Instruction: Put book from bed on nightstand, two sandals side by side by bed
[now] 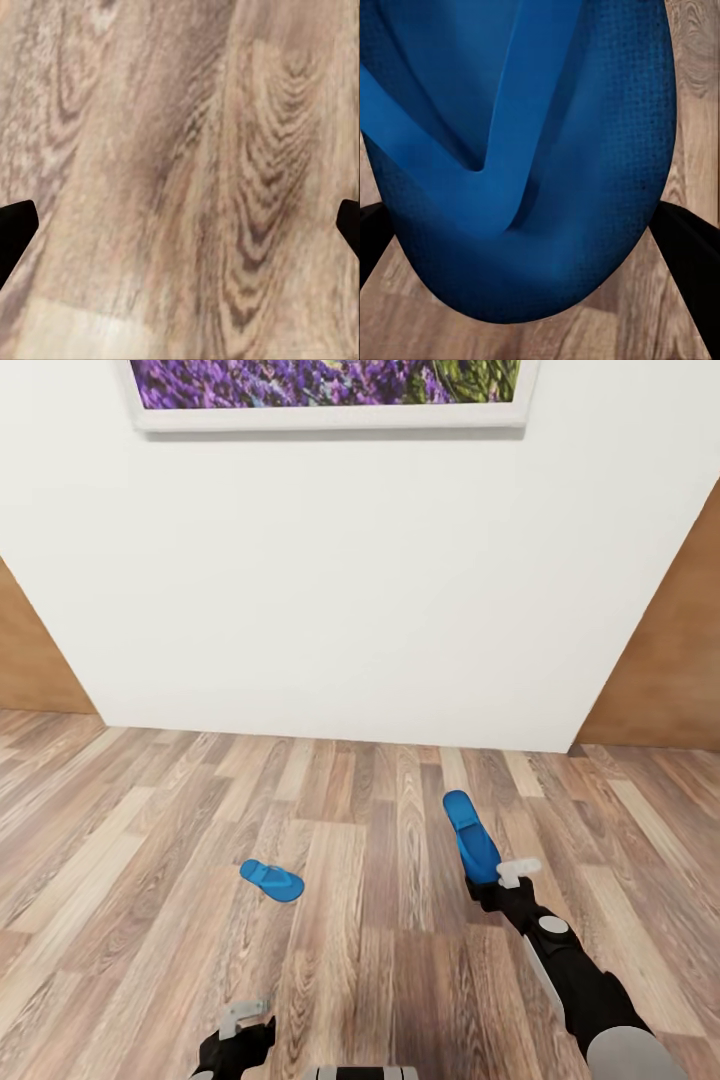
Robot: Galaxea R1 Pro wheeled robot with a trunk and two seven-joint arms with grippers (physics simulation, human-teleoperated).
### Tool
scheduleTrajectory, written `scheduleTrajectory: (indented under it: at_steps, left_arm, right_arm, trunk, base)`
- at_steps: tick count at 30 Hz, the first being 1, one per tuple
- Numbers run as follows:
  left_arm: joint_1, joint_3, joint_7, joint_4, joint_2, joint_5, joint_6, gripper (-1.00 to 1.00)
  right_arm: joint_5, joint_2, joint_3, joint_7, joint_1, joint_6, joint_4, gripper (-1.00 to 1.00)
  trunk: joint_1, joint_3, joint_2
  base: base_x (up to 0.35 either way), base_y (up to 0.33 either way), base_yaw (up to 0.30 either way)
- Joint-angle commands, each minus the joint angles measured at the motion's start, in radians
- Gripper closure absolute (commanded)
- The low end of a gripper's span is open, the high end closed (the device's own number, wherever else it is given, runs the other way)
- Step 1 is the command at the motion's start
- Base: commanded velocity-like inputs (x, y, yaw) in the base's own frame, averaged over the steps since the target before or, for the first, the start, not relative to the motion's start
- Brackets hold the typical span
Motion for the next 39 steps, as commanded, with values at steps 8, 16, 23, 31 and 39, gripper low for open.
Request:
scheduleTrajectory:
  at_steps: [8,16,23,31,39]
  left_arm:
    - [0.0,0.005,0.001,-0.001,0.0,0.013,-0.002,-1.0]
    - [0.0,0.005,0.001,0.0,-0.001,0.014,-0.002,-1.0]
    - [0.0,0.005,0.001,0.0,-0.001,0.015,-0.002,-1.0]
    - [-0.001,0.006,0.001,0.0,0.001,0.015,-0.003,-1.0]
    - [0.0,0.006,-0.005,0.0,0.002,0.016,-0.003,-1.0]
  right_arm:
    - [0.01,0.001,-0.004,0.008,0.0,0.006,-0.002,1.0]
    - [0.01,0.001,-0.004,0.008,-0.001,0.006,-0.002,1.0]
    - [0.01,0.001,-0.002,0.007,0.0,0.006,0.009,1.0]
    - [0.01,0.0,0.031,-0.001,0.0,0.004,0.014,1.0]
    - [0.01,-0.001,0.031,-0.001,-0.001,0.004,0.014,1.0]
  trunk:
    - [0.0,-0.004,0.0]
    - [0.0,-0.004,0.0]
    - [0.0,-0.004,0.0]
    - [0.0,-0.004,0.0]
    - [0.0,-0.004,0.0]
  base:
    - [0.29,-0.218,0.201]
    - [0.238,-0.264,0.266]
    - [0.18,-0.297,0.27]
    - [0.214,-0.265,0.272]
    - [0.313,-0.037,0.273]
